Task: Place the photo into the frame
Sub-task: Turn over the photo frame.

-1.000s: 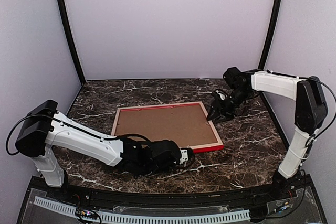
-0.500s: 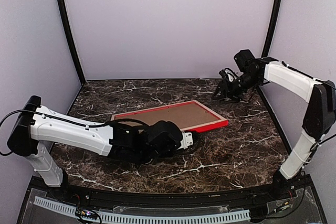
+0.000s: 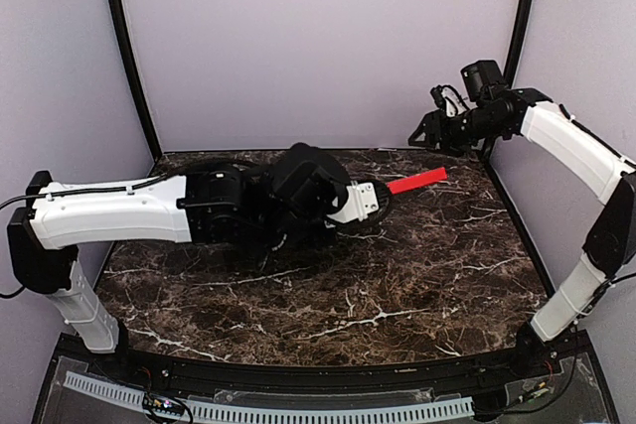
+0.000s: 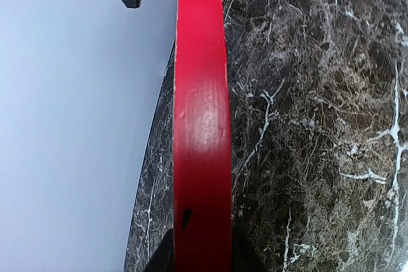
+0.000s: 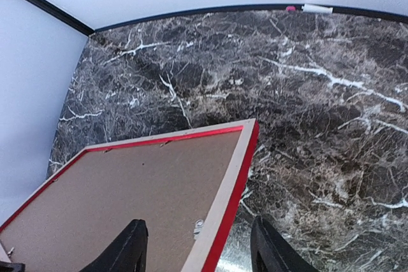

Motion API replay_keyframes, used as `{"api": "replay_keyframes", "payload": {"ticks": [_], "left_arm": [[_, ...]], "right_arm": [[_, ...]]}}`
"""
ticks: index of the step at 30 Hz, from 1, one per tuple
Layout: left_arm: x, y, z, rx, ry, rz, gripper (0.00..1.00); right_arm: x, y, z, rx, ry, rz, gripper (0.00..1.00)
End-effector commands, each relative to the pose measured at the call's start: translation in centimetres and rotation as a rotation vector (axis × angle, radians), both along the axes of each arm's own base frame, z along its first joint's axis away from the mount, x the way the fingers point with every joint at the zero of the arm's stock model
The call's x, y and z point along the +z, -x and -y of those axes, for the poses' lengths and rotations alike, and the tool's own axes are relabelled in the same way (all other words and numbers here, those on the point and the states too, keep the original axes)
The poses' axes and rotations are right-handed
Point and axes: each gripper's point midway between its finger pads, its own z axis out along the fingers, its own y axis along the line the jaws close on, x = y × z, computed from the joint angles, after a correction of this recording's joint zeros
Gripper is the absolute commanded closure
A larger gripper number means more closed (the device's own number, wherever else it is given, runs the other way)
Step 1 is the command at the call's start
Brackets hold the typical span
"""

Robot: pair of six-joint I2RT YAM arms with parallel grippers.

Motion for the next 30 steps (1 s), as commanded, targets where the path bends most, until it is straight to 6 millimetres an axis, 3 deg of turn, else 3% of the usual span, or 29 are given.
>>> {"api": "replay_keyframes", "payload": {"ticks": [1, 4, 5, 6, 7, 14, 20, 25, 30], "left_arm": [[8.9, -1.8, -1.7, 0.053, 0.193, 0.005, 1.0], [10.2, -2.3, -1.9, 0.018, 0.252, -0.085, 1.0], [11.7, -2.5, -2.0, 0.011, 0.292, -0.094, 1.0], [11.3, -2.8, -2.2, 0.004, 0.299, -0.142, 1.0], [12.6, -2.9, -2.4, -0.002, 0.334, -0.151, 1.0], [16.0, -5.0, -4.8, -0.034, 0.499, -0.305, 1.0], [15.5, -5.1, -6.1, -0.102, 0.52, -0.463, 1.0], [14.9, -4.5, -7.0, -0.173, 0.541, -0.581, 1.0], [14.1, -3.9, -7.3, -0.22, 0.525, -0.65, 1.0]], "right_arm": [[4.9, -1.8, 1.6, -0.077, -0.037, 0.162, 0.42], [5.7, -2.2, 2.3, -0.09, -0.048, 0.186, 0.38], [5.9, -2.3, 2.5, -0.092, -0.049, 0.193, 0.37], [6.0, -2.4, 2.8, -0.096, -0.048, 0.201, 0.36], [6.2, -2.4, 3.0, -0.102, -0.047, 0.21, 0.35], [7.7, -1.7, 3.7, -0.098, -0.04, 0.289, 0.29], [9.9, 0.5, 2.4, 0.027, -0.103, 0.402, 0.23], [10.1, 2.1, 0.2, 0.178, -0.169, 0.423, 0.21], [11.6, 4.4, -2.4, 0.347, -0.193, 0.497, 0.17]]}}
